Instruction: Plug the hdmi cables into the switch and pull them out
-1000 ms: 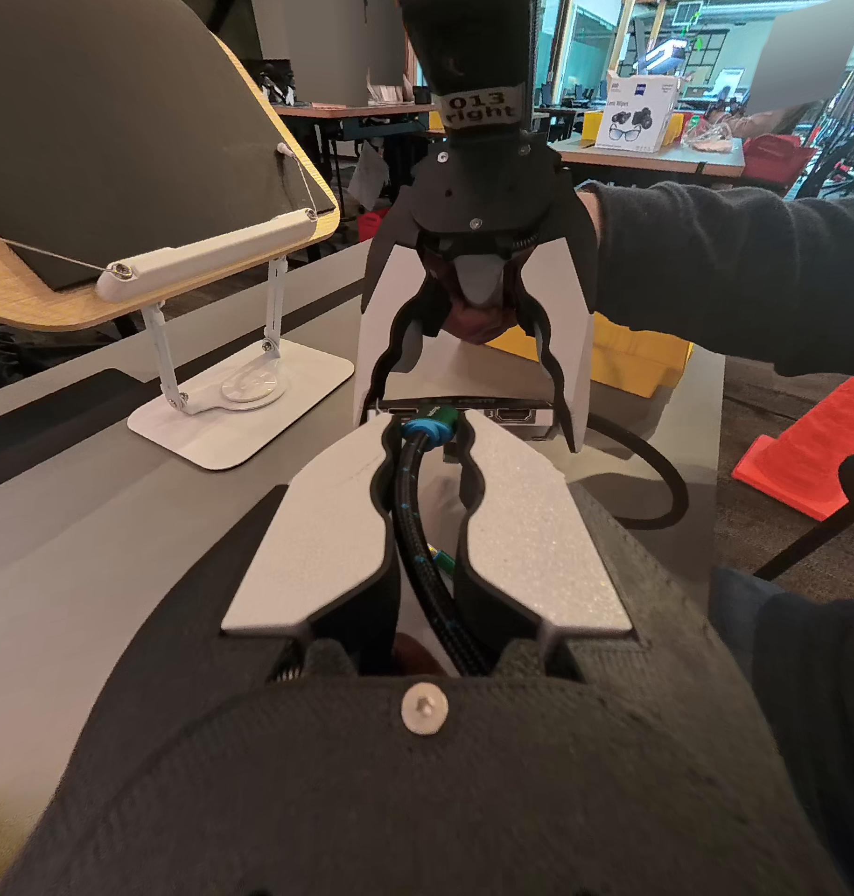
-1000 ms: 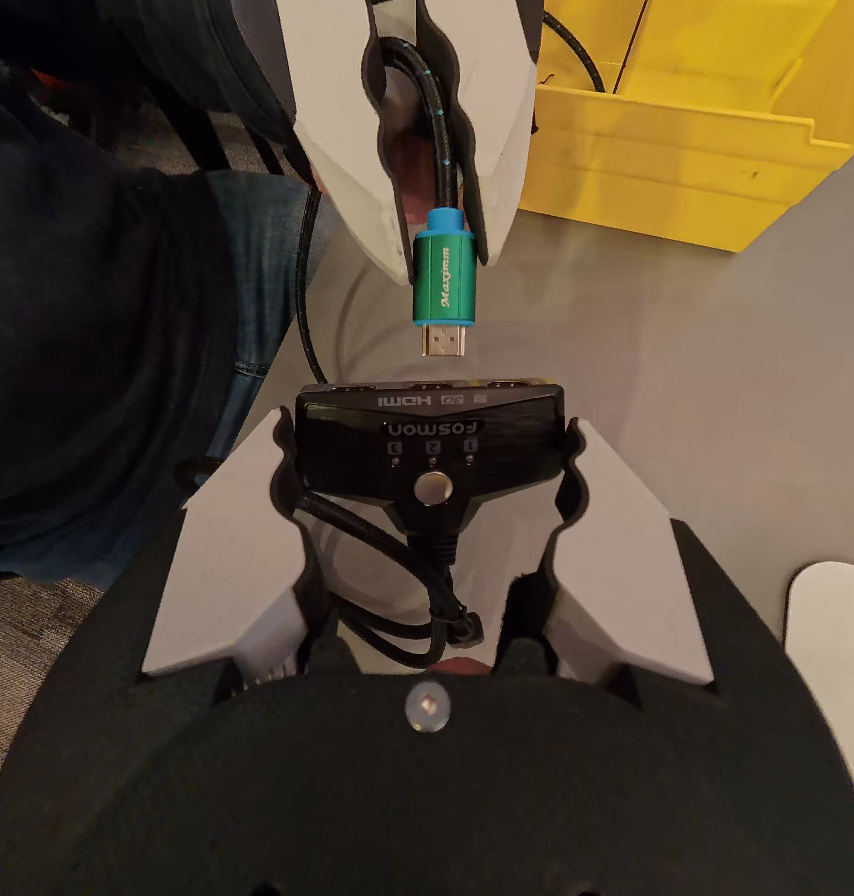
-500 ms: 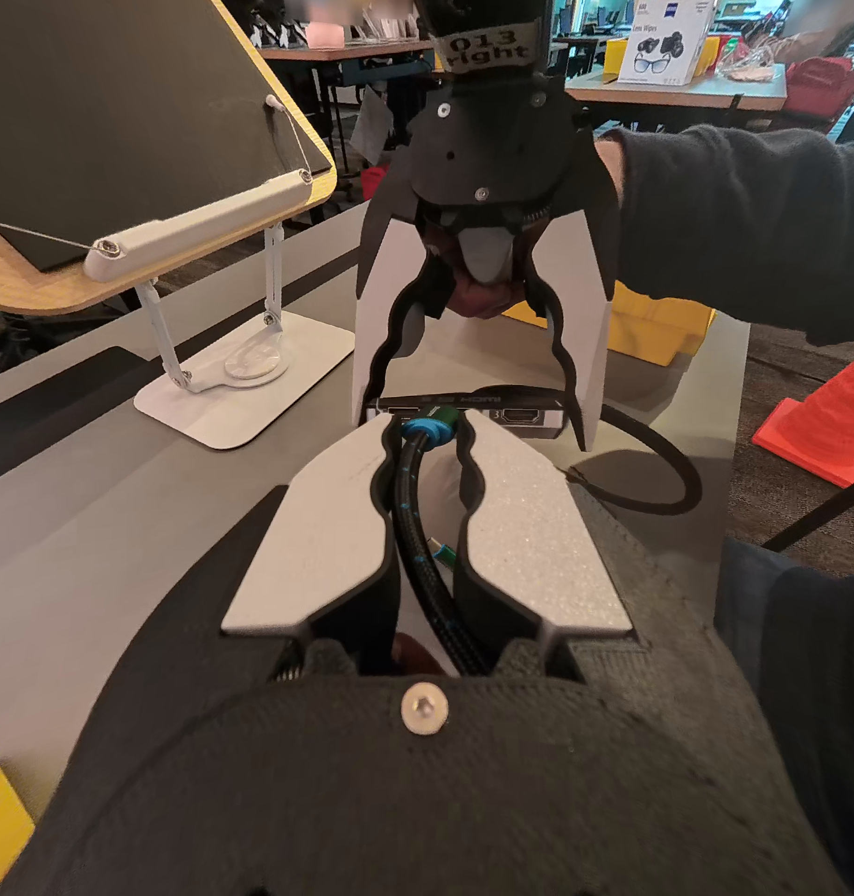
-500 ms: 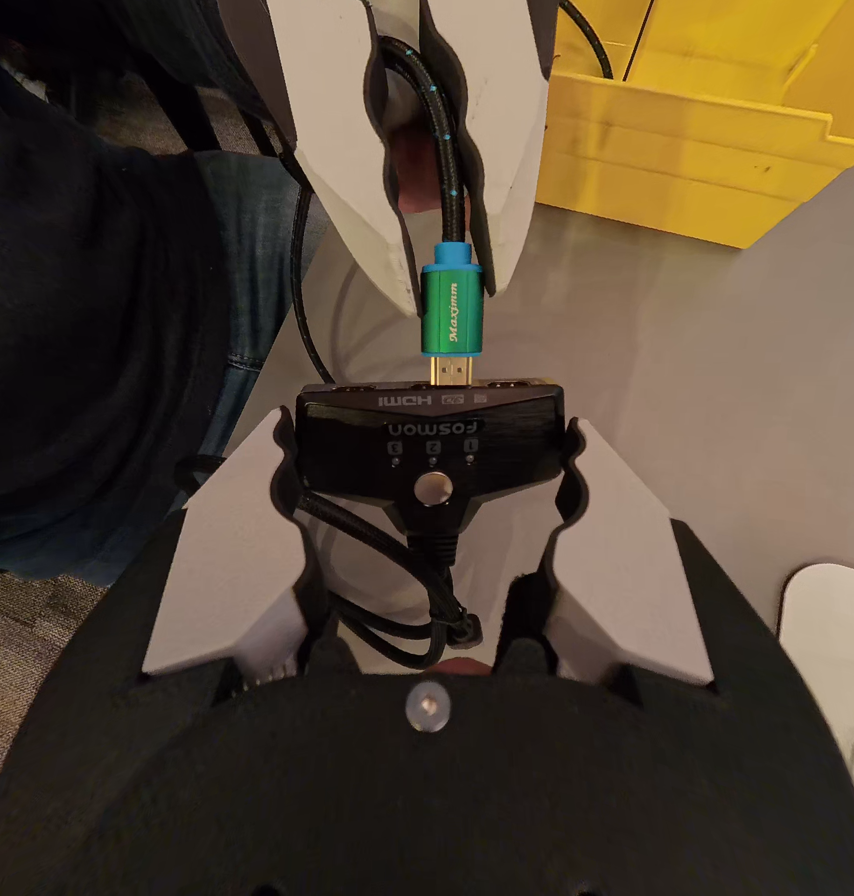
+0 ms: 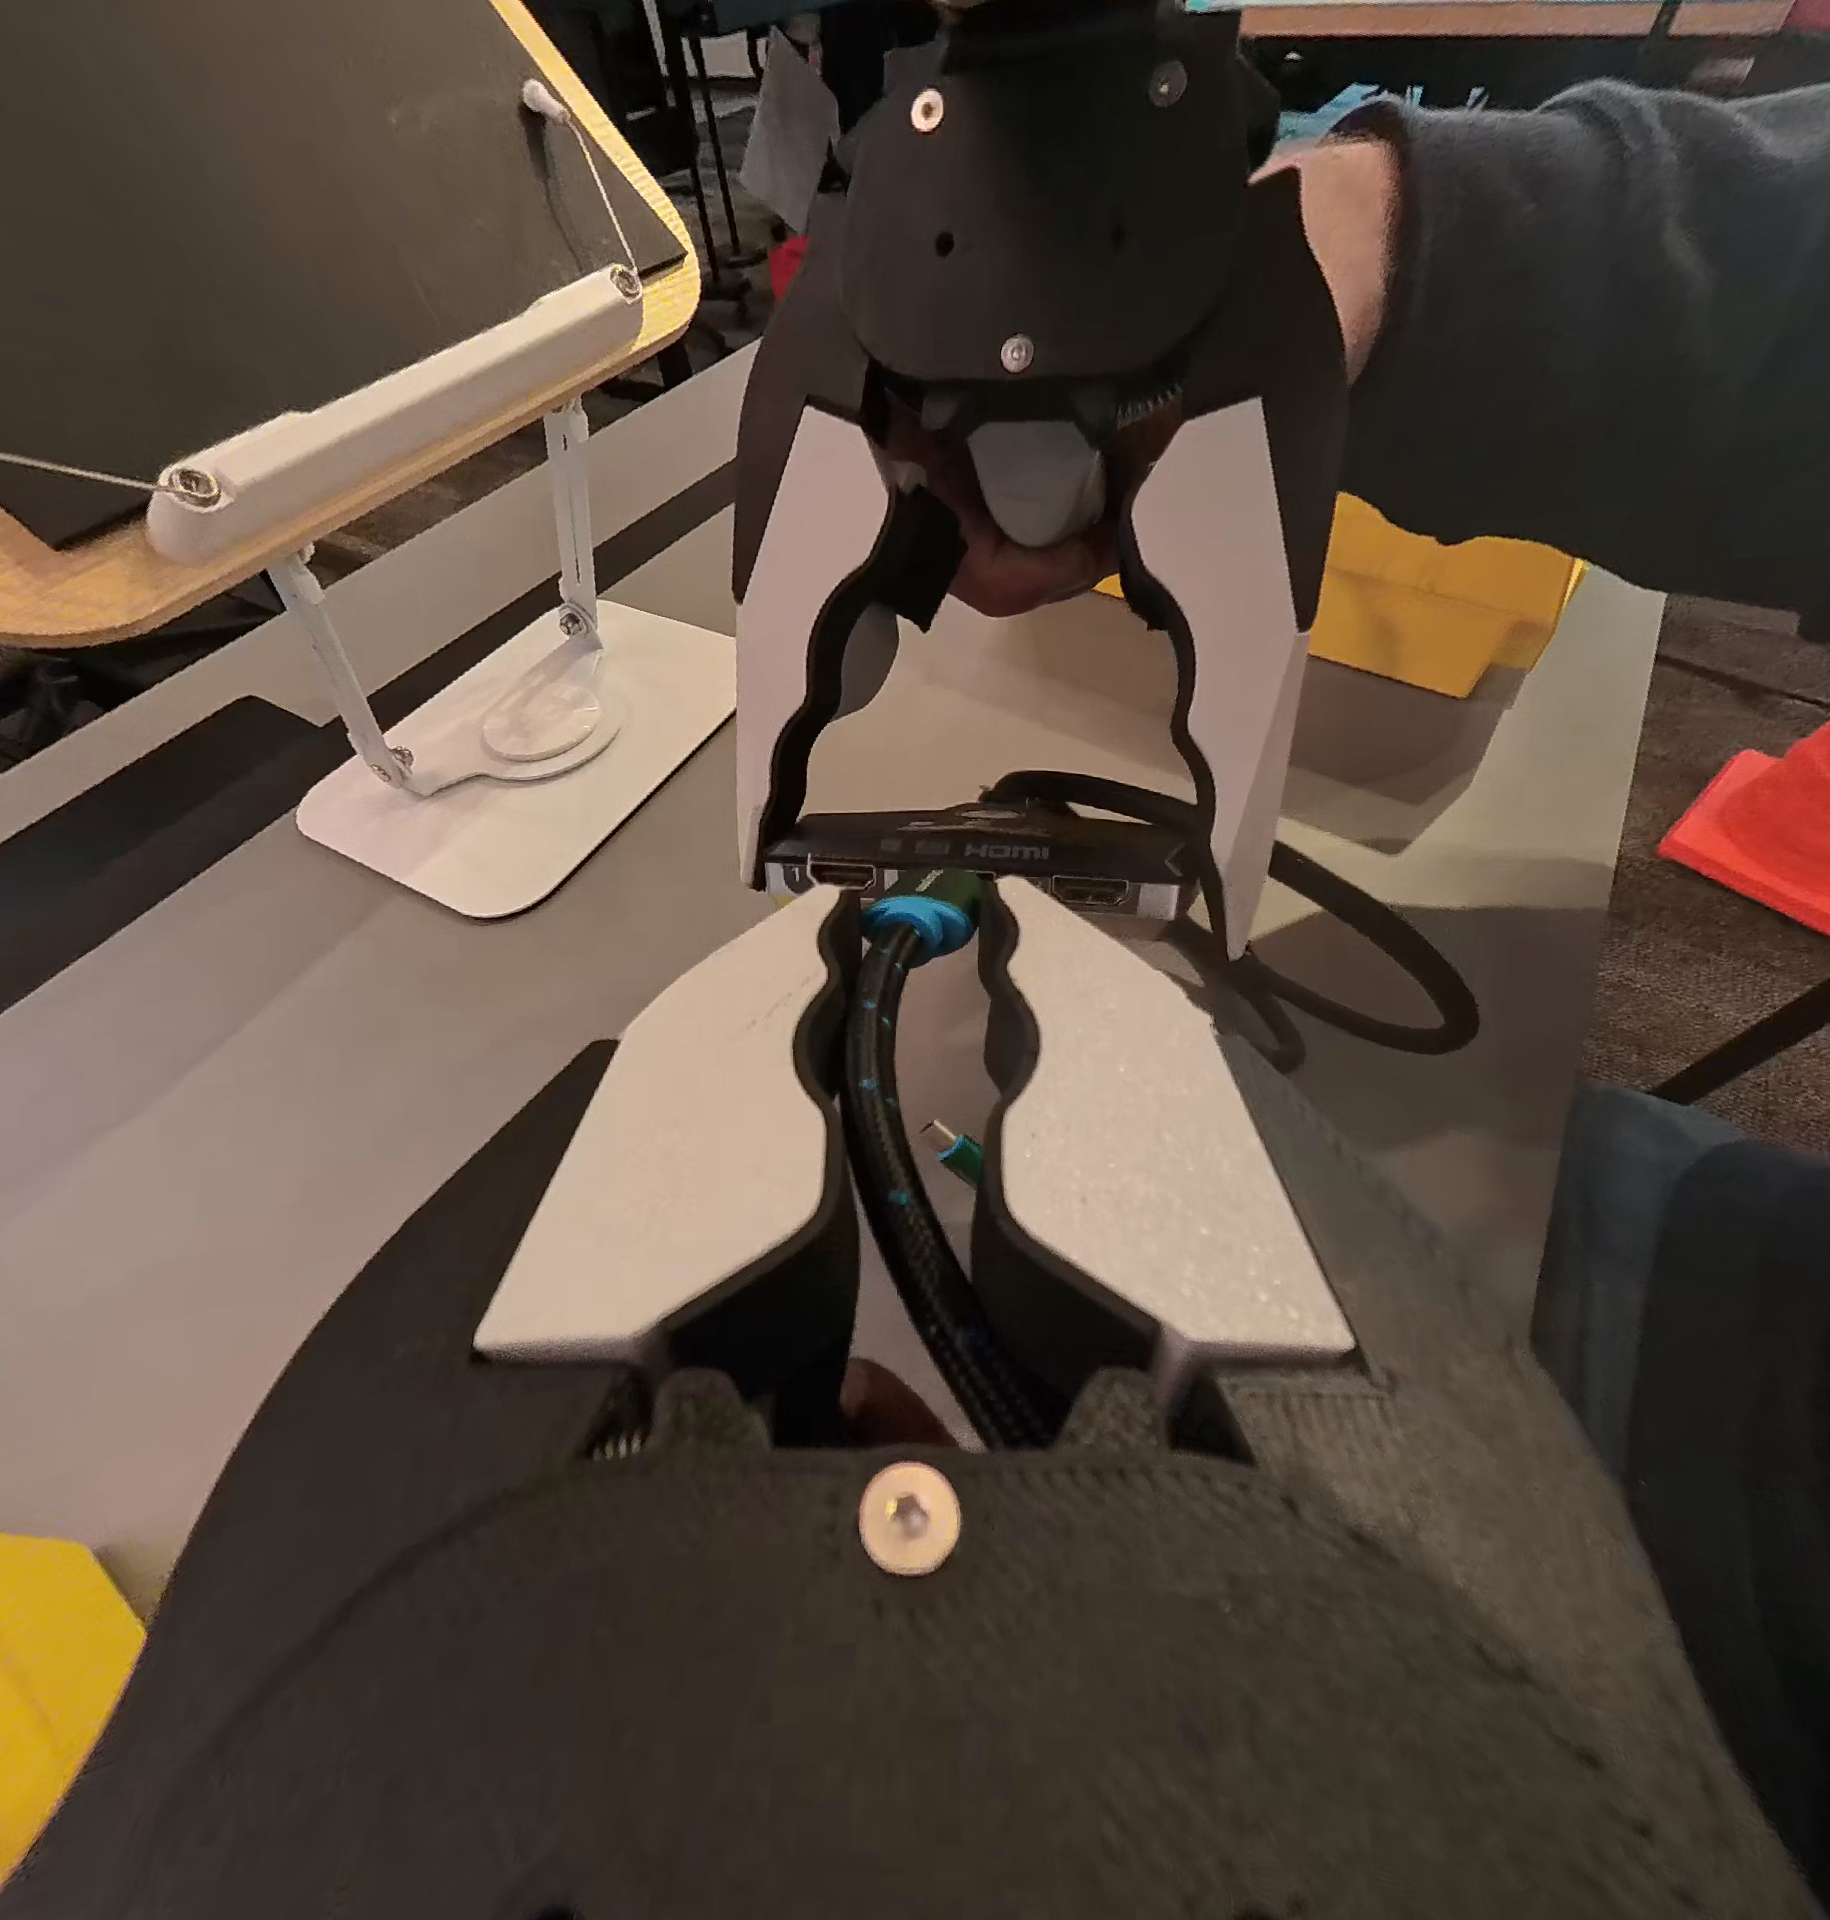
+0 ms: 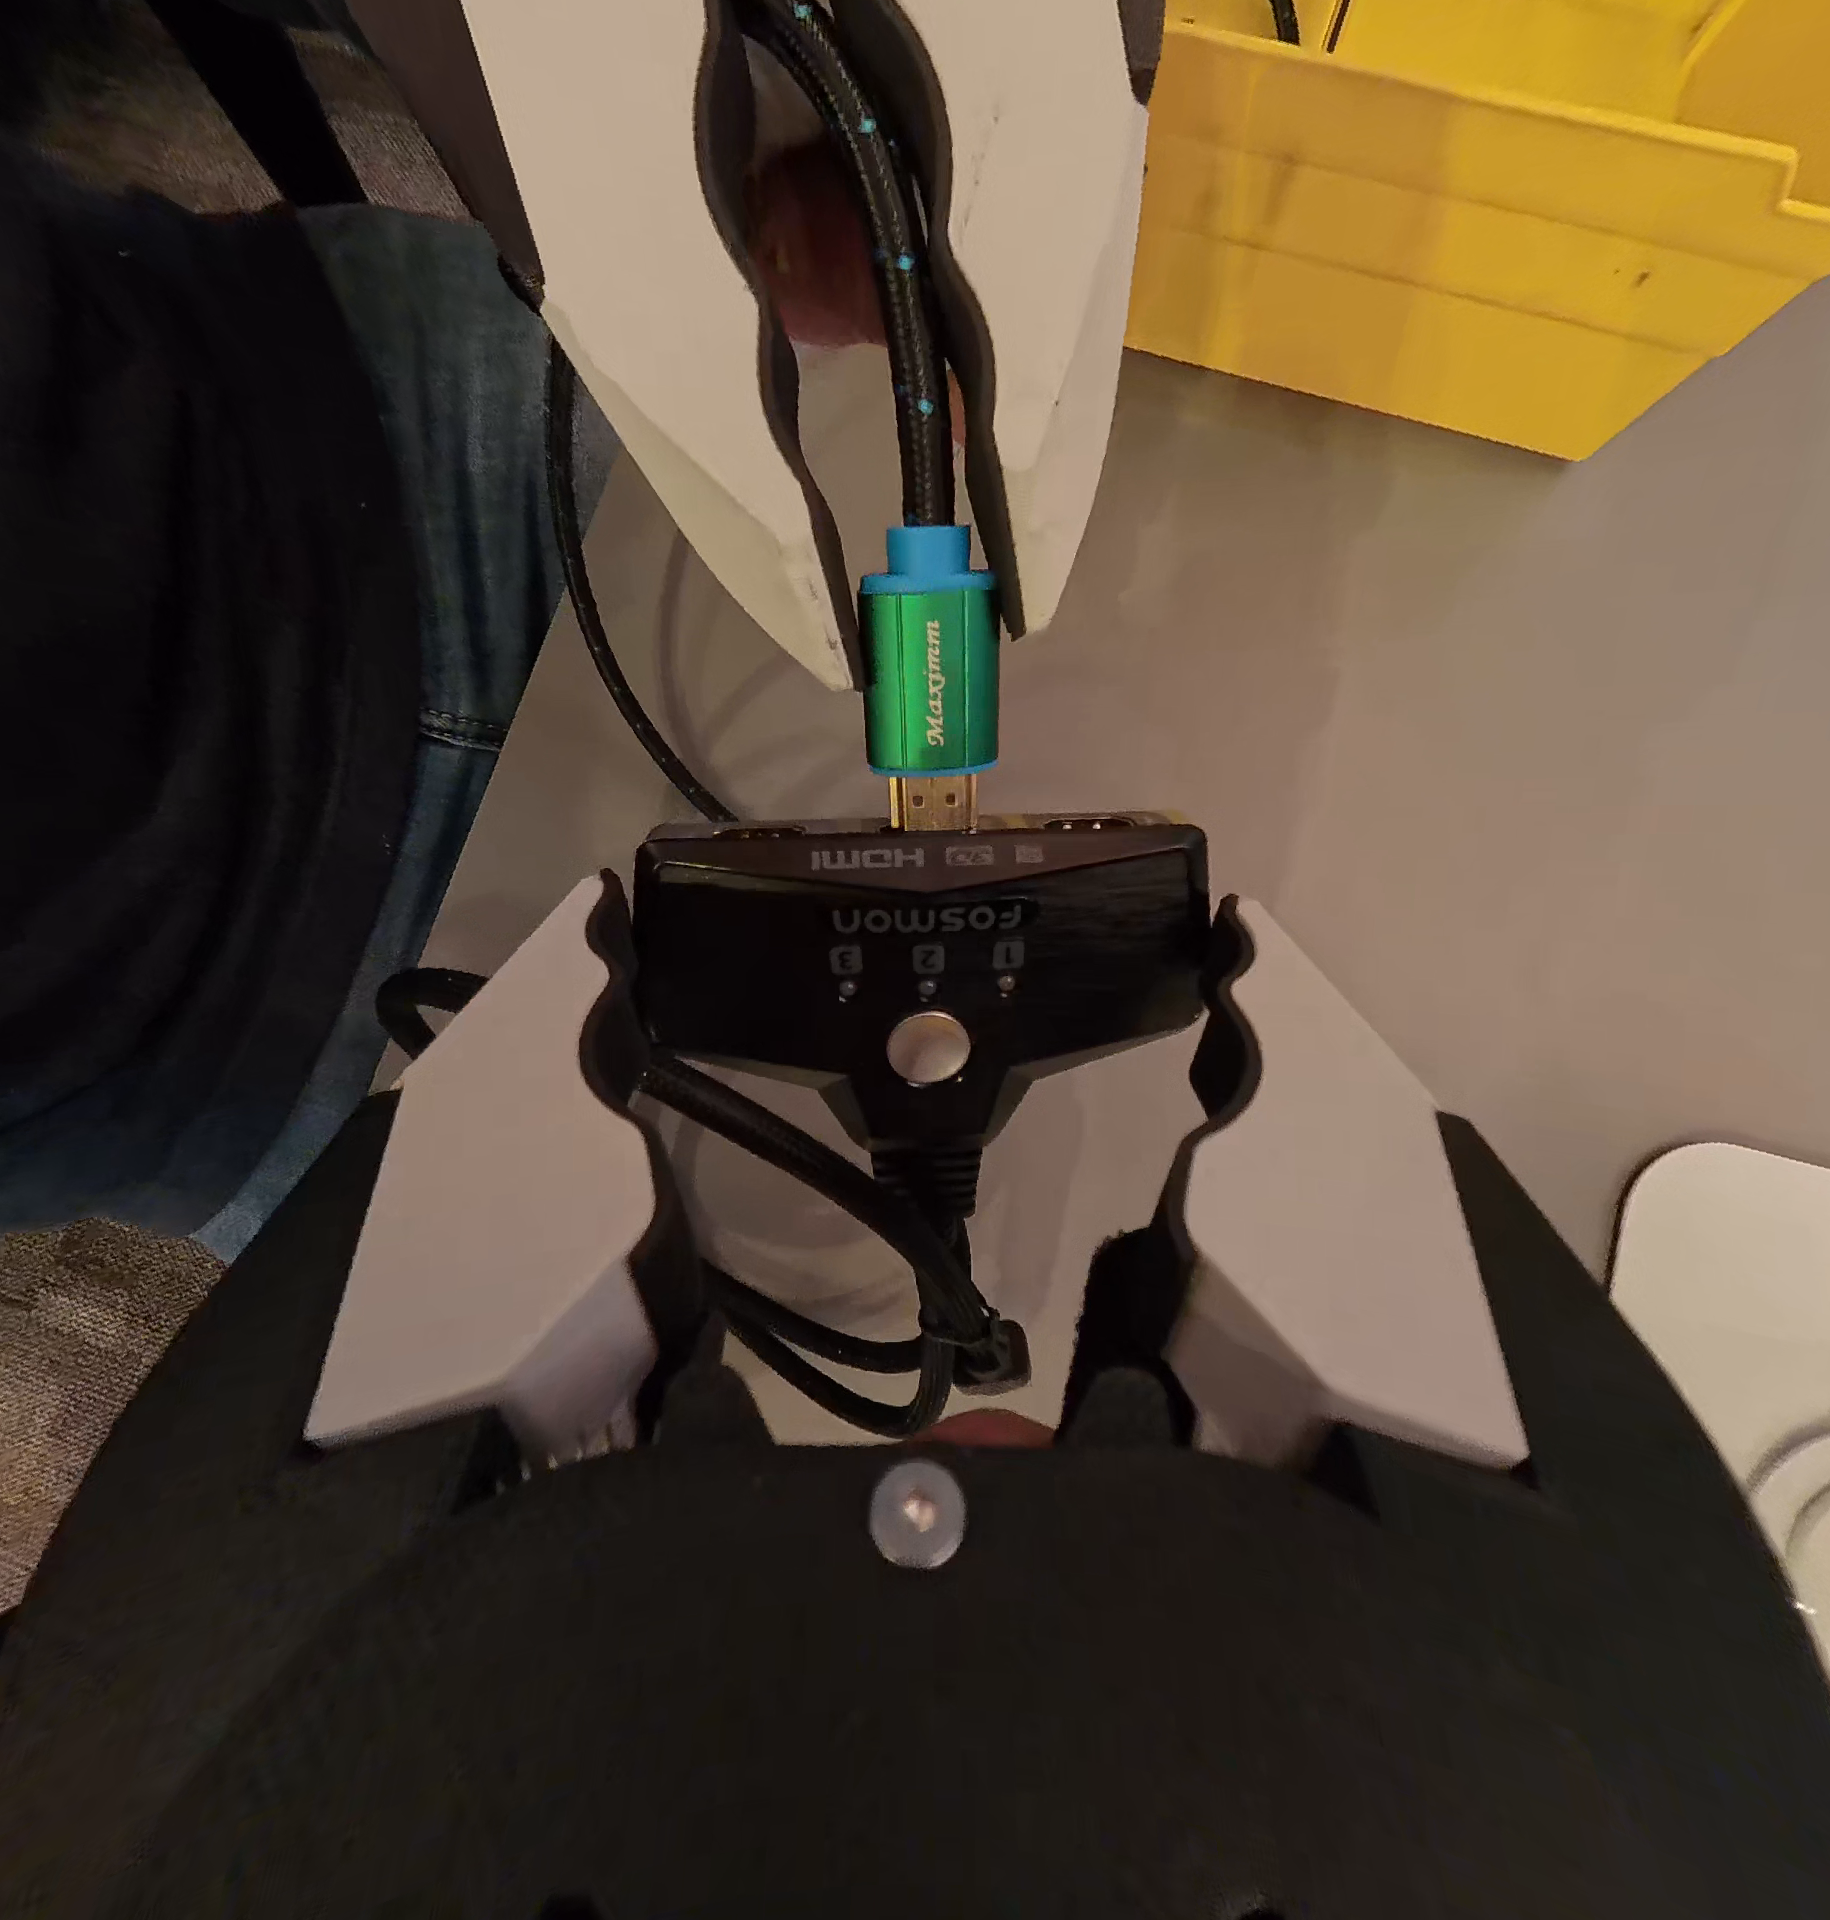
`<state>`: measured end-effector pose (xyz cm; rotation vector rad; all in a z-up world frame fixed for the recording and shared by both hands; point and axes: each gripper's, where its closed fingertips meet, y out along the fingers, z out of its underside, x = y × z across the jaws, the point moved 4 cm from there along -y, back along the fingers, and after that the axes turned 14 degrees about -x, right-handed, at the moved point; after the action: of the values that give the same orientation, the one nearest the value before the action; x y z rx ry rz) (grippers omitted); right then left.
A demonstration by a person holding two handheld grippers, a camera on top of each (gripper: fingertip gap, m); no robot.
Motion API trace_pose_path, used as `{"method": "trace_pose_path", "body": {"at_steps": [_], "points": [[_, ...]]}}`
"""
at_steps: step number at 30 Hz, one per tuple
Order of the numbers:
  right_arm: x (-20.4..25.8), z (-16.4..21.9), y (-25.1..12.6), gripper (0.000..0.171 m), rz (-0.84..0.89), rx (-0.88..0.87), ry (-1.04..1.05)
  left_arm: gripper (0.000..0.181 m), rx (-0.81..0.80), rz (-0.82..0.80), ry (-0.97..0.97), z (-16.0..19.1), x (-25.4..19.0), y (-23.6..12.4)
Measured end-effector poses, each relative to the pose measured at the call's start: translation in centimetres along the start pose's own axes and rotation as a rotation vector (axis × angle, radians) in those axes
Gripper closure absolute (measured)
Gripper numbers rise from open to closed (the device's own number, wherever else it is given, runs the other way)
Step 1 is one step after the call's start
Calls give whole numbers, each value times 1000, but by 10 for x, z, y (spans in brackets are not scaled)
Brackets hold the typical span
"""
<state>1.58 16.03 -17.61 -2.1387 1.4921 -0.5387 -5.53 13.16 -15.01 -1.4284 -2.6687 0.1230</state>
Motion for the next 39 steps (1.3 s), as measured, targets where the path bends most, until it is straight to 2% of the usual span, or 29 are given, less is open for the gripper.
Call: {"method": "trace_pose_path", "body": {"at_steps": [39], "points": [[1,-7,-6,64,46,-15,-14,160,-98,1,-22,-7,-1,-1]]}}
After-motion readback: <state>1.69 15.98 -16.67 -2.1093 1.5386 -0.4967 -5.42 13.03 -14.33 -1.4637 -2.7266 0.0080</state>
